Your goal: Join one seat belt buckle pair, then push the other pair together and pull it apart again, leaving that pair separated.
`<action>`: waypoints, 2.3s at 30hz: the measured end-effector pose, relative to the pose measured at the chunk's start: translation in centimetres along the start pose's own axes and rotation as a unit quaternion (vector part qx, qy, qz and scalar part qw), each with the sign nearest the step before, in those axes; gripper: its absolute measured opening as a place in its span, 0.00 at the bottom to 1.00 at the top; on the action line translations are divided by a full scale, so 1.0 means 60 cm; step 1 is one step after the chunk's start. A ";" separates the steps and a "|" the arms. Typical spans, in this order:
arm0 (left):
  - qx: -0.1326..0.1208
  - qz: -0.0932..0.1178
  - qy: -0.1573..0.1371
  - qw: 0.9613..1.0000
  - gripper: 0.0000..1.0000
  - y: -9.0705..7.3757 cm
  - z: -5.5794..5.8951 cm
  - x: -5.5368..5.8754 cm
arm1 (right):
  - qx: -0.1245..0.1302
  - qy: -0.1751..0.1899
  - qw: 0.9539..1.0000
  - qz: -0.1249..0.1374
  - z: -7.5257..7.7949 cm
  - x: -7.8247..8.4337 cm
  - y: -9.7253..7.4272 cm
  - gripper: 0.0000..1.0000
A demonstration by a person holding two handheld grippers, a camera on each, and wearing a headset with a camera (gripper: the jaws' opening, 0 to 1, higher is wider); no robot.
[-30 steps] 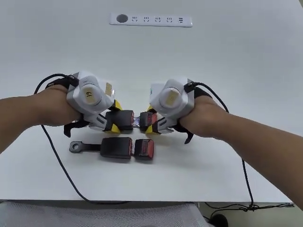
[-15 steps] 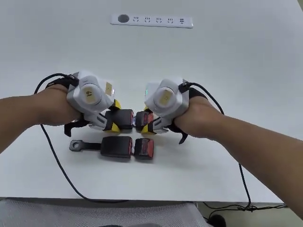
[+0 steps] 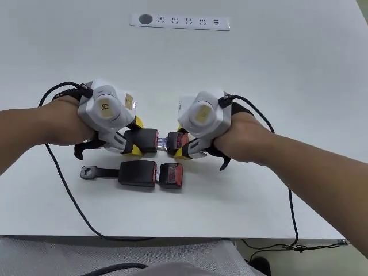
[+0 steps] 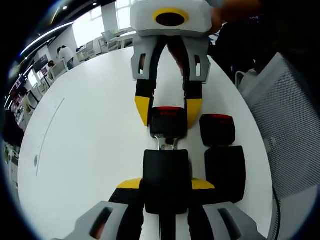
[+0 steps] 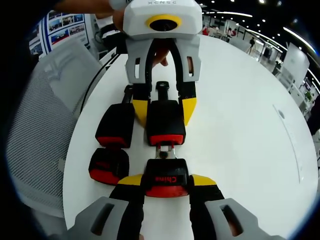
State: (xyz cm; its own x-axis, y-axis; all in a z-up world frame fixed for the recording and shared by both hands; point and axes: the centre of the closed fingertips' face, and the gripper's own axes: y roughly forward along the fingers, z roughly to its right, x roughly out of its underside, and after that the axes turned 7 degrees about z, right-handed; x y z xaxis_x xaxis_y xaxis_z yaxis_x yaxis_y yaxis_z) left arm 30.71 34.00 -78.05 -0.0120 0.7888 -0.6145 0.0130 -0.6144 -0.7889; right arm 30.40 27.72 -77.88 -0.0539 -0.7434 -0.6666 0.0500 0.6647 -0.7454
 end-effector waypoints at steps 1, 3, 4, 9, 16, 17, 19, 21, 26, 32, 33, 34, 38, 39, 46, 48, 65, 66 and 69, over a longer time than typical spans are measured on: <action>0.001 -0.001 0.000 1.000 0.33 0.000 0.000 0.000 | 0.002 -0.006 1.000 -0.002 0.001 0.004 -0.001 0.31; 0.001 -0.003 0.000 1.000 0.33 0.000 0.000 0.000 | 0.003 -0.006 1.000 -0.001 0.000 0.009 -0.004 0.31; 0.000 -0.004 -0.001 1.000 0.33 0.000 0.000 0.000 | 0.003 -0.003 1.000 0.000 0.000 0.014 -0.008 0.31; 0.000 -0.005 -0.003 1.000 0.33 0.001 -0.001 0.002 | 0.004 -0.004 1.000 -0.007 0.003 0.039 -0.030 0.32; -0.001 -0.007 -0.006 1.000 0.34 -0.001 0.000 -0.001 | 0.011 0.006 1.000 -0.019 0.006 0.083 -0.063 0.32; -0.001 -0.006 -0.007 1.000 0.34 -0.001 0.000 -0.001 | 0.014 0.007 1.000 -0.021 0.004 0.089 -0.067 0.32; -0.002 -0.005 -0.010 1.000 0.34 -0.001 0.000 -0.002 | 0.014 0.013 1.000 -0.024 0.004 0.092 -0.071 0.33; -0.003 -0.007 -0.010 1.000 0.34 -0.001 0.001 -0.003 | 0.015 0.015 0.999 -0.025 0.007 0.096 -0.075 0.33; -0.006 -0.012 -0.012 1.000 0.35 -0.001 0.001 -0.003 | 0.019 0.021 0.999 -0.026 0.007 0.095 -0.074 0.33; -0.028 -0.016 0.031 0.999 0.36 -0.005 0.002 -0.011 | 0.042 0.050 0.997 -0.031 0.011 0.097 -0.079 0.39; -0.028 -0.020 0.035 0.999 0.37 -0.007 0.003 -0.009 | 0.041 0.056 0.997 -0.021 0.009 0.092 -0.078 0.39; -0.037 -0.013 0.034 0.999 0.38 -0.012 0.000 -0.012 | 0.041 0.061 0.997 -0.014 0.006 0.087 -0.082 0.39; -0.076 0.015 0.001 0.997 0.46 -0.036 -0.022 -0.024 | 0.061 0.061 0.996 -0.004 0.004 0.075 -0.099 0.43; -0.076 0.019 -0.007 0.997 0.46 -0.045 -0.019 -0.027 | 0.067 0.068 0.995 0.006 0.006 0.072 -0.102 0.45; -0.108 0.050 -0.054 0.991 0.56 -0.079 0.001 -0.036 | 0.094 0.087 0.991 0.029 -0.022 0.067 -0.131 0.52; -0.126 0.056 -0.076 0.988 0.60 -0.090 0.009 -0.031 | 0.105 0.088 0.990 0.035 -0.033 0.066 -0.138 0.55; -0.228 0.094 -0.215 0.945 0.96 -0.184 0.090 0.057 | 0.180 0.149 0.967 0.104 -0.092 0.057 -0.178 0.81; -0.229 0.090 -0.218 0.944 0.98 -0.184 0.098 0.064 | 0.183 0.154 0.965 0.108 -0.094 0.056 -0.179 0.84; -0.238 0.087 -0.227 0.941 1.00 -0.190 0.110 0.074 | 0.189 0.156 0.963 0.109 -0.107 0.055 -0.182 0.91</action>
State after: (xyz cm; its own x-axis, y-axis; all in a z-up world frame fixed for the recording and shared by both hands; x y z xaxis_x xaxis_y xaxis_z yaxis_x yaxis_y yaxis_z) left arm 23.88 44.41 -71.81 -0.3923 0.5229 -0.7568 0.4985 -0.5706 -0.6526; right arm 23.29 18.45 -71.94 -0.2949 -0.4914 -0.8195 0.4506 0.6848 -0.5727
